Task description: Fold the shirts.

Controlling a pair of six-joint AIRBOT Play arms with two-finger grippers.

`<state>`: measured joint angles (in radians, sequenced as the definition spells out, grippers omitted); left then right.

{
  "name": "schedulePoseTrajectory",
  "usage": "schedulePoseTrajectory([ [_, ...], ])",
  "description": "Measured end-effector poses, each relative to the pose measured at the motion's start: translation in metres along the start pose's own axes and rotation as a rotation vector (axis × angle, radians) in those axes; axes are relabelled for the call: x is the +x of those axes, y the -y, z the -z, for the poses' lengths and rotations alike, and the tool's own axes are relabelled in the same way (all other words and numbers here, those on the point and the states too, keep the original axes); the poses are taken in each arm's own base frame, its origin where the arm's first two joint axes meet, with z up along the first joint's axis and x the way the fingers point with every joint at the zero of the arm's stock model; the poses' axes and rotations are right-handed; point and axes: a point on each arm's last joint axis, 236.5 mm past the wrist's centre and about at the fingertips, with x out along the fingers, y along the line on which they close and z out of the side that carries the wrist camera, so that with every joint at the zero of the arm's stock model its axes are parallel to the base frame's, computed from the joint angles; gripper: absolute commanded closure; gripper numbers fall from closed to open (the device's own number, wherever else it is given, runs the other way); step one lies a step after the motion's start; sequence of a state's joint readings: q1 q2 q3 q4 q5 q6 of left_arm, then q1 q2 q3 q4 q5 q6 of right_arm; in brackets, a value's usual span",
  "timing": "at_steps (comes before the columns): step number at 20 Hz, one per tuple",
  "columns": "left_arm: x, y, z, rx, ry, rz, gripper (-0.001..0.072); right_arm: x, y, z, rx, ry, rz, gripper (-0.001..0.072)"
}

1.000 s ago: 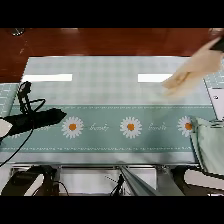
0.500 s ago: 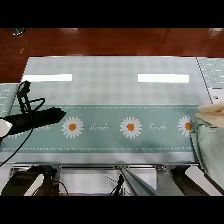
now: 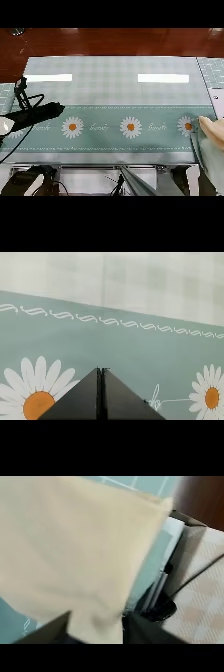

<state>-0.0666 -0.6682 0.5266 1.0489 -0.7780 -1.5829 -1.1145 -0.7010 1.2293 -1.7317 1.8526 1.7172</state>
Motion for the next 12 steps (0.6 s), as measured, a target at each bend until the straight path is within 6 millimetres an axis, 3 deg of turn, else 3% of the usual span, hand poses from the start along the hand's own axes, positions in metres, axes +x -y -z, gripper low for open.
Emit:
schedulePoseTrajectory([
  [3, 0.009, -0.005, -0.004, -0.012, 0.005, -0.013, 0.0683, 0.008, 0.008, -0.001, 0.027, -0.009, 0.039, 0.0097],
  [4, 0.011, -0.006, -0.006, -0.008, 0.008, -0.016, 0.0683, 0.011, 0.005, -0.004, 0.024, -0.01, 0.032, 0.019],
  [5, 0.013, -0.006, -0.011, 0.008, 0.015, -0.018, 0.0684, 0.015, -0.004, -0.011, 0.013, 0.001, 0.001, 0.0459],
  [6, 0.013, -0.003, -0.019, 0.03, 0.025, -0.016, 0.0684, 0.016, -0.017, -0.019, -0.009, 0.013, -0.052, 0.0683],
  [7, 0.012, 0.002, -0.03, 0.056, 0.037, -0.011, 0.0684, 0.015, -0.037, -0.028, -0.038, 0.029, -0.13, 0.0687],
  [9, 0.004, 0.021, -0.062, 0.126, 0.073, 0.01, 0.0685, 0.0, -0.101, -0.055, -0.13, 0.095, -0.372, 0.0687],
  [12, -0.018, 0.069, -0.127, 0.232, 0.143, 0.066, 0.0685, -0.057, -0.214, -0.073, -0.33, 0.207, -0.722, 0.0687],
])
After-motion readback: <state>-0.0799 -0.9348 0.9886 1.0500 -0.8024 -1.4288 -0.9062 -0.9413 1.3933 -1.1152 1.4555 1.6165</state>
